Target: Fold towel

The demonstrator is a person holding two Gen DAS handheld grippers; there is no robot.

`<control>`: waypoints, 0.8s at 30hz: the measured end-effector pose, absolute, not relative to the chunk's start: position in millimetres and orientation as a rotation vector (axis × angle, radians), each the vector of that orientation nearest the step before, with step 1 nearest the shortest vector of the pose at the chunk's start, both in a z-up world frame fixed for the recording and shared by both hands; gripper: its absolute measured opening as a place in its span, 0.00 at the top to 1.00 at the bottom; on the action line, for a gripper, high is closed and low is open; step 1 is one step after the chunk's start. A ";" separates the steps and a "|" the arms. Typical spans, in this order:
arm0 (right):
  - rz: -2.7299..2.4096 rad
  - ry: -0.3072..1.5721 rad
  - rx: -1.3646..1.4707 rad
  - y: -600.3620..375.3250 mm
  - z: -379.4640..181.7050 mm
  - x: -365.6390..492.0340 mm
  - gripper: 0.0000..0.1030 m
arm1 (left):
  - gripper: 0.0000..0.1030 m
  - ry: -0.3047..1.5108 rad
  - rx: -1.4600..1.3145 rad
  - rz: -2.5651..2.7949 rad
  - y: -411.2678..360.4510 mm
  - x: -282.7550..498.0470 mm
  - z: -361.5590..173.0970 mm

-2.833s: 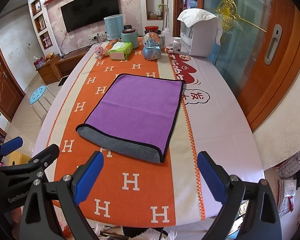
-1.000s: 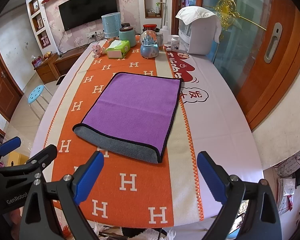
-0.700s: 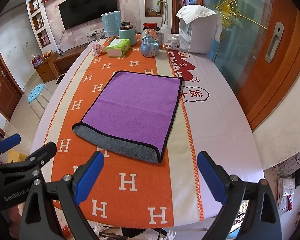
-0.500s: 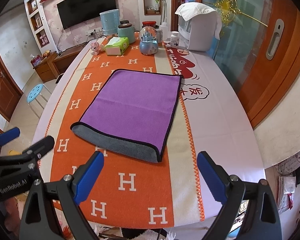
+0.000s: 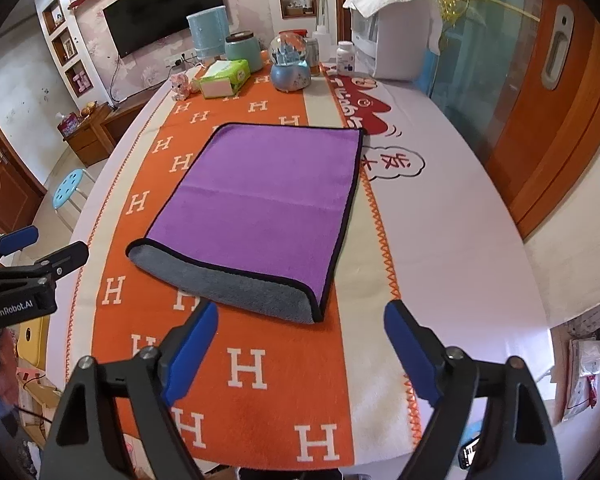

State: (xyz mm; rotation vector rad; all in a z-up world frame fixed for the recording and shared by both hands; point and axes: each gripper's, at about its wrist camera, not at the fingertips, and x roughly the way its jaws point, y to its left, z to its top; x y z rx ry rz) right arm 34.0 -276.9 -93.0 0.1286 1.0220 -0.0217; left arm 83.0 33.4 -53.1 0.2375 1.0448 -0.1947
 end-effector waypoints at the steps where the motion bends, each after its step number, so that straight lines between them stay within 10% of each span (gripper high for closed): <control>1: -0.018 1.026 0.133 -277.8 -97.2 36.6 0.23 | 0.01 1.055 0.237 -0.201 36.4 88.8 -59.2; 24: 0.136 1.094 0.139 -282.7 -173.7 82.3 0.53 | 0.34 1.202 0.326 -0.514 46.7 167.5 -154.7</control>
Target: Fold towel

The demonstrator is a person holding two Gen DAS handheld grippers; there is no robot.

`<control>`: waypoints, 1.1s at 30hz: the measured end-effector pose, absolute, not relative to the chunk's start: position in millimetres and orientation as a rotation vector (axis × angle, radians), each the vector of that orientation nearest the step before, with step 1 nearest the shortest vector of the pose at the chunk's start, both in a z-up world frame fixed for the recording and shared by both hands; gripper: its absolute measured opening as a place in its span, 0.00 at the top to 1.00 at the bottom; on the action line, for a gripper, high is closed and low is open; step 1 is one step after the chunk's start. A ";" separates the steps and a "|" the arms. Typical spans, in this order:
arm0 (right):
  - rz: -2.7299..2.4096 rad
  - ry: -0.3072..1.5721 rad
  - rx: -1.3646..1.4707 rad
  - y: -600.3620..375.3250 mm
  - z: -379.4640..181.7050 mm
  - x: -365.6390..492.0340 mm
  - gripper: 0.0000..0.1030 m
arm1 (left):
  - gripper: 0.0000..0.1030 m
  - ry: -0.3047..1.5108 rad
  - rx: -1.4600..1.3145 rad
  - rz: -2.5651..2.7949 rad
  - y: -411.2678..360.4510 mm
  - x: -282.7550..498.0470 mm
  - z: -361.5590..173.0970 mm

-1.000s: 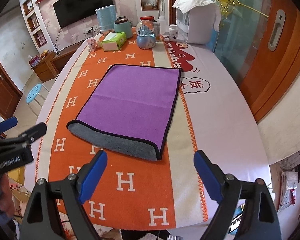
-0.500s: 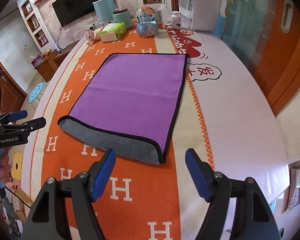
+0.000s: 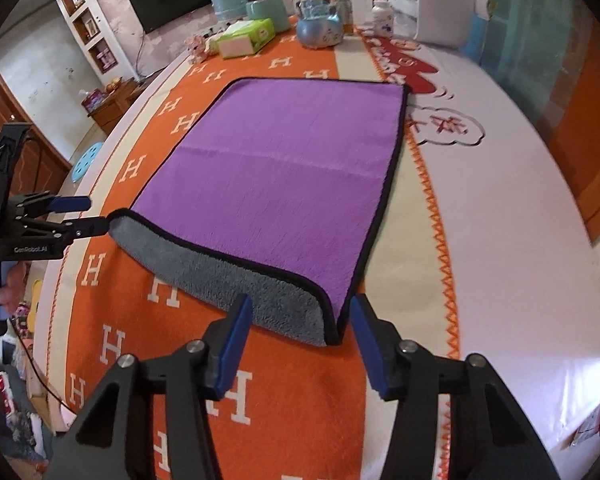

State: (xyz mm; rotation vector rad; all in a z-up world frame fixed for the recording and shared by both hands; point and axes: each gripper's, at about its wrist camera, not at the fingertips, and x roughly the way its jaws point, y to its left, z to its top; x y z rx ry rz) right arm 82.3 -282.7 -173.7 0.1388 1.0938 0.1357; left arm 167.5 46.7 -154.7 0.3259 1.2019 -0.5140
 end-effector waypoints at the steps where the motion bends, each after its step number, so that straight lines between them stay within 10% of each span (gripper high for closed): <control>1: 0.138 1.100 0.135 -282.8 -176.3 83.8 0.54 | 0.36 1.209 0.335 -0.530 44.7 168.9 -157.2; 10: 0.199 1.128 0.144 -286.7 -193.0 93.6 0.65 | 0.52 1.275 0.372 -0.611 41.0 181.8 -176.0; 33: 0.240 1.181 0.152 -290.7 -209.9 104.0 0.80 | 0.55 1.344 0.373 -0.687 50.6 205.2 -195.2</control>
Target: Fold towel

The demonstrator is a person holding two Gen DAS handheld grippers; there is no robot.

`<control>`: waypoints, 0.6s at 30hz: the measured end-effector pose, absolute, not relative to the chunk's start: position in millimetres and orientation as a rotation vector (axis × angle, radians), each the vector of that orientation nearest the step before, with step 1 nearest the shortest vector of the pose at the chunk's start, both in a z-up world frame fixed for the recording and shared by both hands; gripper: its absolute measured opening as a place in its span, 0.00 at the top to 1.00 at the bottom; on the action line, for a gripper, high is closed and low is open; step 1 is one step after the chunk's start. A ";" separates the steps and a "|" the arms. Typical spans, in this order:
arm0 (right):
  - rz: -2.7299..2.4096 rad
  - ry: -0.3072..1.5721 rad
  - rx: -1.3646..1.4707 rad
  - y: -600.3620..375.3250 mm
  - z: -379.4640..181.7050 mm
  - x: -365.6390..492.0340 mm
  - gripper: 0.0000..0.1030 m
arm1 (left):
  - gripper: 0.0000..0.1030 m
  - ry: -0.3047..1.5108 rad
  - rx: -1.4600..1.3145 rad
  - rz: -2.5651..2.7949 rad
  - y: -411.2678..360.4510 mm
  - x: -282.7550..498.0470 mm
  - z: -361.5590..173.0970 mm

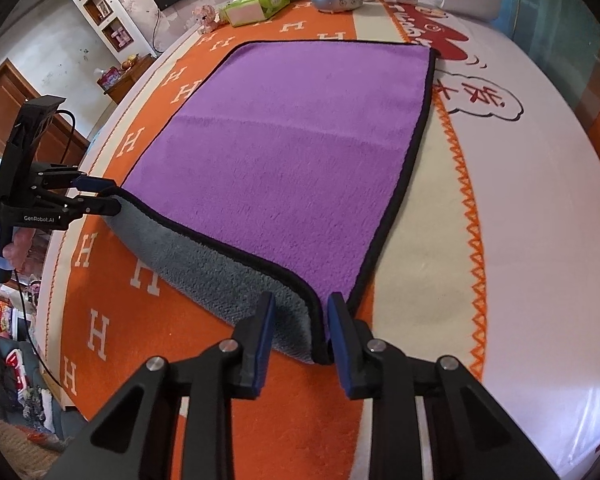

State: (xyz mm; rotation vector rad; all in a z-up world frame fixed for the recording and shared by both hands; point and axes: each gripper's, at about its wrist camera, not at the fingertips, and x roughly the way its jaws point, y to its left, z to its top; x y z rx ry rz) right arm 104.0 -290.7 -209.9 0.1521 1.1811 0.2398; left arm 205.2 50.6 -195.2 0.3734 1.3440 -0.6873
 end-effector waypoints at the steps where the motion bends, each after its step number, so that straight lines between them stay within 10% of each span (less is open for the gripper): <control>1: 0.241 1.184 0.152 -290.5 -210.2 104.1 0.82 | 0.59 1.346 0.374 -0.694 50.3 205.4 -195.5; 8: 0.221 1.171 0.135 -289.9 -206.1 102.2 0.94 | 0.85 1.335 0.444 -0.700 41.5 199.2 -195.5; 18: 0.158 1.144 0.099 -284.0 -196.0 98.0 0.95 | 0.92 1.252 0.544 -0.649 26.1 187.9 -184.1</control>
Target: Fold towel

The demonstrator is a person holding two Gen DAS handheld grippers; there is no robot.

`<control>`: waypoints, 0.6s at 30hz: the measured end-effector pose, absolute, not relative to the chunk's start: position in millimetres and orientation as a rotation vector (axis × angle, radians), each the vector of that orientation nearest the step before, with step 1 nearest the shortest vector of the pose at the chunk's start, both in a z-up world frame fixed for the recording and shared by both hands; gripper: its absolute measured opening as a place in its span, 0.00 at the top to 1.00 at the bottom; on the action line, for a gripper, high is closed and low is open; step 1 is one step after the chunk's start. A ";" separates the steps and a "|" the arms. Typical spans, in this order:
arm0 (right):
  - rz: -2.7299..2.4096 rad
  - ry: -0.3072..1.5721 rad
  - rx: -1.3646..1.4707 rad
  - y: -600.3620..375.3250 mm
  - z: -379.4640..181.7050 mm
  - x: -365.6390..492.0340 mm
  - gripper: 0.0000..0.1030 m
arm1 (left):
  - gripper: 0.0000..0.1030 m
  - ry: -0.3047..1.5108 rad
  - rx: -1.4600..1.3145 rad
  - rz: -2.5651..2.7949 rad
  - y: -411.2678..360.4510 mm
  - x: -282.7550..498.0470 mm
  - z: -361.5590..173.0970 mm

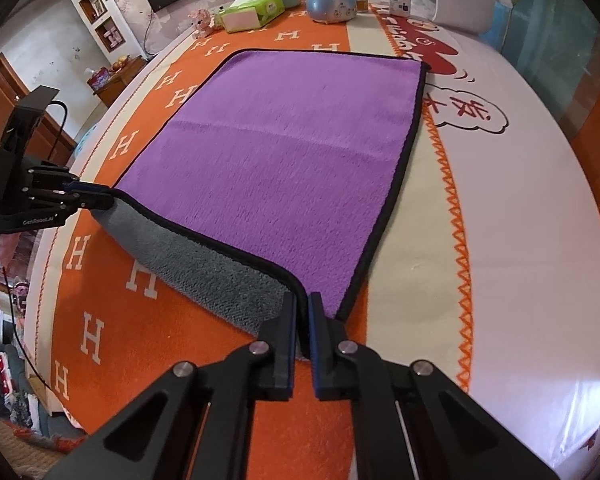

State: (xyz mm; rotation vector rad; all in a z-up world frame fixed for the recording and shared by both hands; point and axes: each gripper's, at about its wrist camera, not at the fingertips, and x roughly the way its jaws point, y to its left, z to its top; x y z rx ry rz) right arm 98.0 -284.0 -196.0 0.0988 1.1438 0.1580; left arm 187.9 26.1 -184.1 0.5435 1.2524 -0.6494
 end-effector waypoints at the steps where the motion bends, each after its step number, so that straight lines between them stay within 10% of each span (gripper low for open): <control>1: 0.148 1.142 0.096 -283.4 -194.2 97.6 0.95 | 0.93 1.244 0.552 -0.643 25.2 186.2 -181.2; 18: 0.043 1.019 0.106 -291.5 -133.6 119.5 0.96 | 0.93 1.002 0.537 -0.487 17.9 211.7 -94.2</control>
